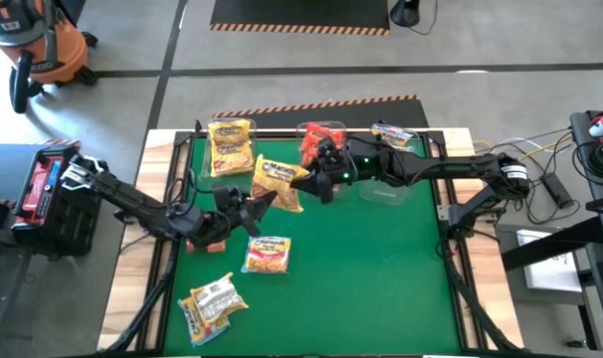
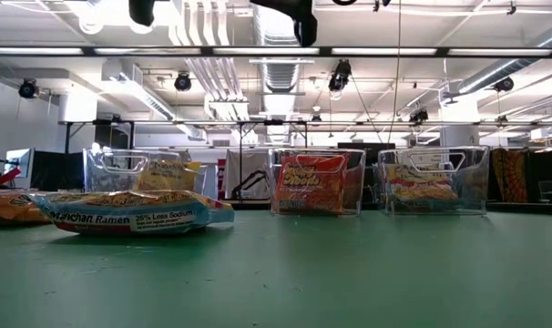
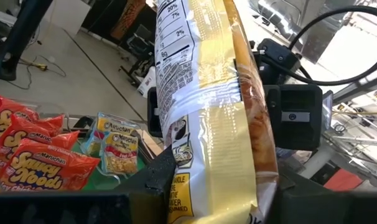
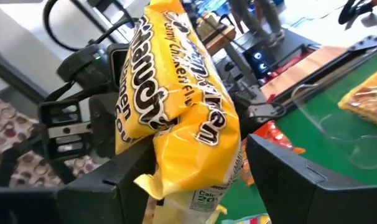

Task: Sort Maruchan noodles
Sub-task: Put the yellow noodle pack into the left transparent bin

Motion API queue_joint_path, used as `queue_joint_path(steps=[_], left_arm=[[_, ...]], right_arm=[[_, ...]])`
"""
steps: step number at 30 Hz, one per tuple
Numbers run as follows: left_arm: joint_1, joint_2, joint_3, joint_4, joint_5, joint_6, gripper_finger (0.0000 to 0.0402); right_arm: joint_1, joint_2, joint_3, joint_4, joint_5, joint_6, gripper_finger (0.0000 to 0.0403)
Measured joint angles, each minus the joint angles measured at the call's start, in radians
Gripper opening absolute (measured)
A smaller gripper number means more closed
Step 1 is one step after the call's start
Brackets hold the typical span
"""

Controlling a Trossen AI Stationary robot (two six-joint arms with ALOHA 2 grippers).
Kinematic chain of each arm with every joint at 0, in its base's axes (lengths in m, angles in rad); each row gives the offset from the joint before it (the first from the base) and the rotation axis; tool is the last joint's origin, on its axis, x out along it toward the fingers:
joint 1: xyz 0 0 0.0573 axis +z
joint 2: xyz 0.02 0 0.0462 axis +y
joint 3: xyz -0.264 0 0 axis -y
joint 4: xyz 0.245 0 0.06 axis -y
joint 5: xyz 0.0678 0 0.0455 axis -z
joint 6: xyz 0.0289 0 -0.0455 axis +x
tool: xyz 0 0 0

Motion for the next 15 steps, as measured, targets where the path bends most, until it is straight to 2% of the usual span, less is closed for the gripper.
queue_joint_path(steps=[4, 15], left_arm=[[0.000, 0.006, 0.000, 0.018, -0.037, 0.008, 0.0112], [0.000, 0.017, 0.000, 0.032, -0.031, 0.009, 0.0112]], right_arm=[[0.000, -0.011, -0.001, -0.010, -0.046, -0.009, 0.0217], [0.000, -0.022, -0.002, -0.009, -0.050, -0.043, 0.0170]])
